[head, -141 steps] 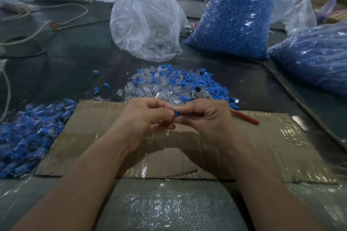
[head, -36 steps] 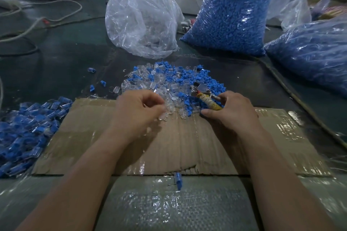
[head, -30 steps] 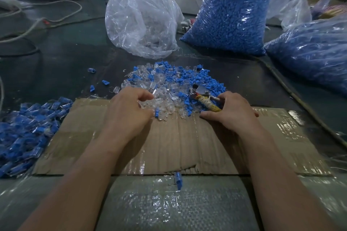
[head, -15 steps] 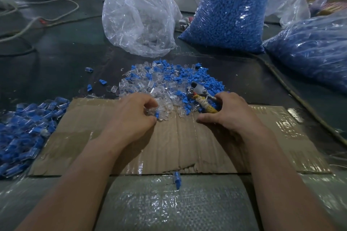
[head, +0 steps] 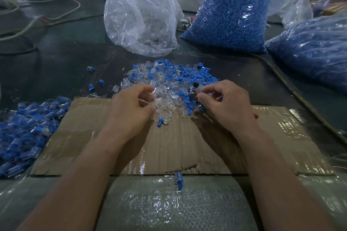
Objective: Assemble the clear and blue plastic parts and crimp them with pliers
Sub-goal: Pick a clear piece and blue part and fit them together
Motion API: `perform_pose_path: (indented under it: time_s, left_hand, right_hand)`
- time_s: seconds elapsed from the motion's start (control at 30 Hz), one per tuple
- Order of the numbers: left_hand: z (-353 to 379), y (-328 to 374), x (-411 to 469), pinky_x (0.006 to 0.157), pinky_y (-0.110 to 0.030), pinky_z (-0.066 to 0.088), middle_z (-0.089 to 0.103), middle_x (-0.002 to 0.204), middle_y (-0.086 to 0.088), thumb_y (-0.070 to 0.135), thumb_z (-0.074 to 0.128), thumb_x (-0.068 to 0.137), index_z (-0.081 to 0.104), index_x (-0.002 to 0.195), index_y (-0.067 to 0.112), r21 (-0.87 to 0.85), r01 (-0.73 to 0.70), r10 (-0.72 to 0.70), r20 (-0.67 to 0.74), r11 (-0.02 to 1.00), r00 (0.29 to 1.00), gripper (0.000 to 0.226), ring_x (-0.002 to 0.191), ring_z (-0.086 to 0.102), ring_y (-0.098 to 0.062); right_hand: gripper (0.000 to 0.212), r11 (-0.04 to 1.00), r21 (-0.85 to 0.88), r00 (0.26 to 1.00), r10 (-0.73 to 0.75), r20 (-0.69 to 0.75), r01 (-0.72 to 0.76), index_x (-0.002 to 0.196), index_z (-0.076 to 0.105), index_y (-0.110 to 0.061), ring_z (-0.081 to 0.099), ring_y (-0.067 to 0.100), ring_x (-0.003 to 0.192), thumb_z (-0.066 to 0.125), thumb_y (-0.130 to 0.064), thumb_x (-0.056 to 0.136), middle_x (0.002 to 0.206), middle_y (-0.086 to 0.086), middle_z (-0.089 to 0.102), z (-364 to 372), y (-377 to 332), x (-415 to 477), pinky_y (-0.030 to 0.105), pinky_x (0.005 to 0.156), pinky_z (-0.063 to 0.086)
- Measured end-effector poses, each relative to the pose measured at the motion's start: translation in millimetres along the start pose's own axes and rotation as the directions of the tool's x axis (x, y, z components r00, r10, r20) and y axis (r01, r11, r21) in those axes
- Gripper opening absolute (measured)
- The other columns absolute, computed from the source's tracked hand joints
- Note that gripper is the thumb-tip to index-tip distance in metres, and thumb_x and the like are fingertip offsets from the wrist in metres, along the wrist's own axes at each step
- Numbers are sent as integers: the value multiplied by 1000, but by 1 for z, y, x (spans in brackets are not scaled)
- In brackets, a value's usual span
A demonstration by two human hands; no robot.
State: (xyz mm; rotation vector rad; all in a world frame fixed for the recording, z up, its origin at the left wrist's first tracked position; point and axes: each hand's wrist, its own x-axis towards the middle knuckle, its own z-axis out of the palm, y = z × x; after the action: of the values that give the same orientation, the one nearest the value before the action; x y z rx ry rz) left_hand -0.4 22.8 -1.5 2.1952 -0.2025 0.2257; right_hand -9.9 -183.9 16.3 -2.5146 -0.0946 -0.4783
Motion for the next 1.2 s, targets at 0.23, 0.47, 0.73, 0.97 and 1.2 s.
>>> perform_pose_path:
  time_s: [0.23,0.47,0.73,0.97,1.2]
  left_hand:
    - [-1,9,-4,70,-18,49,63,84,17,9,71,78,60,82,40,-105,-46,44,-23,993,999,33,74,62,0]
    - [-1,12,-5,60,-7,49,65,70,17,11,72,76,62,70,36,-211,16,-39,-103,977,994,28,69,62,7]
    - [-4,17,-6,51,-9,48,67,72,10,10,70,78,61,72,32,-294,34,-76,-133,955,988,24,61,65,2]
    - [-1,15,-6,54,-9,49,67,71,12,15,74,74,64,75,31,-337,77,-96,-38,938,995,19,66,64,2]
    - [0,15,-5,64,-18,55,72,81,9,4,76,67,67,81,30,-466,150,-149,40,872,988,30,77,69,-6]
  right_hand:
    - [16,996,6,978,-93,184,94,98,70,-18,48,-1,74,64,-23,85,83,-12,54,11,-11,-6,17,72,42]
    - [29,931,-4,869,-340,359,366,114,64,-25,39,5,87,63,-28,85,94,-8,43,26,-36,-18,20,72,35]
    - [24,899,-91,846,-363,391,428,111,64,-24,32,6,82,53,-29,90,90,-5,36,39,-38,-17,21,60,29]
    - [17,932,27,886,-351,303,361,100,67,-14,39,5,87,62,-23,86,95,-8,40,35,-33,-16,17,69,34]
    - [7,882,471,988,-87,128,17,85,65,-22,57,0,73,65,-15,82,74,-13,60,24,-27,-15,11,67,46]
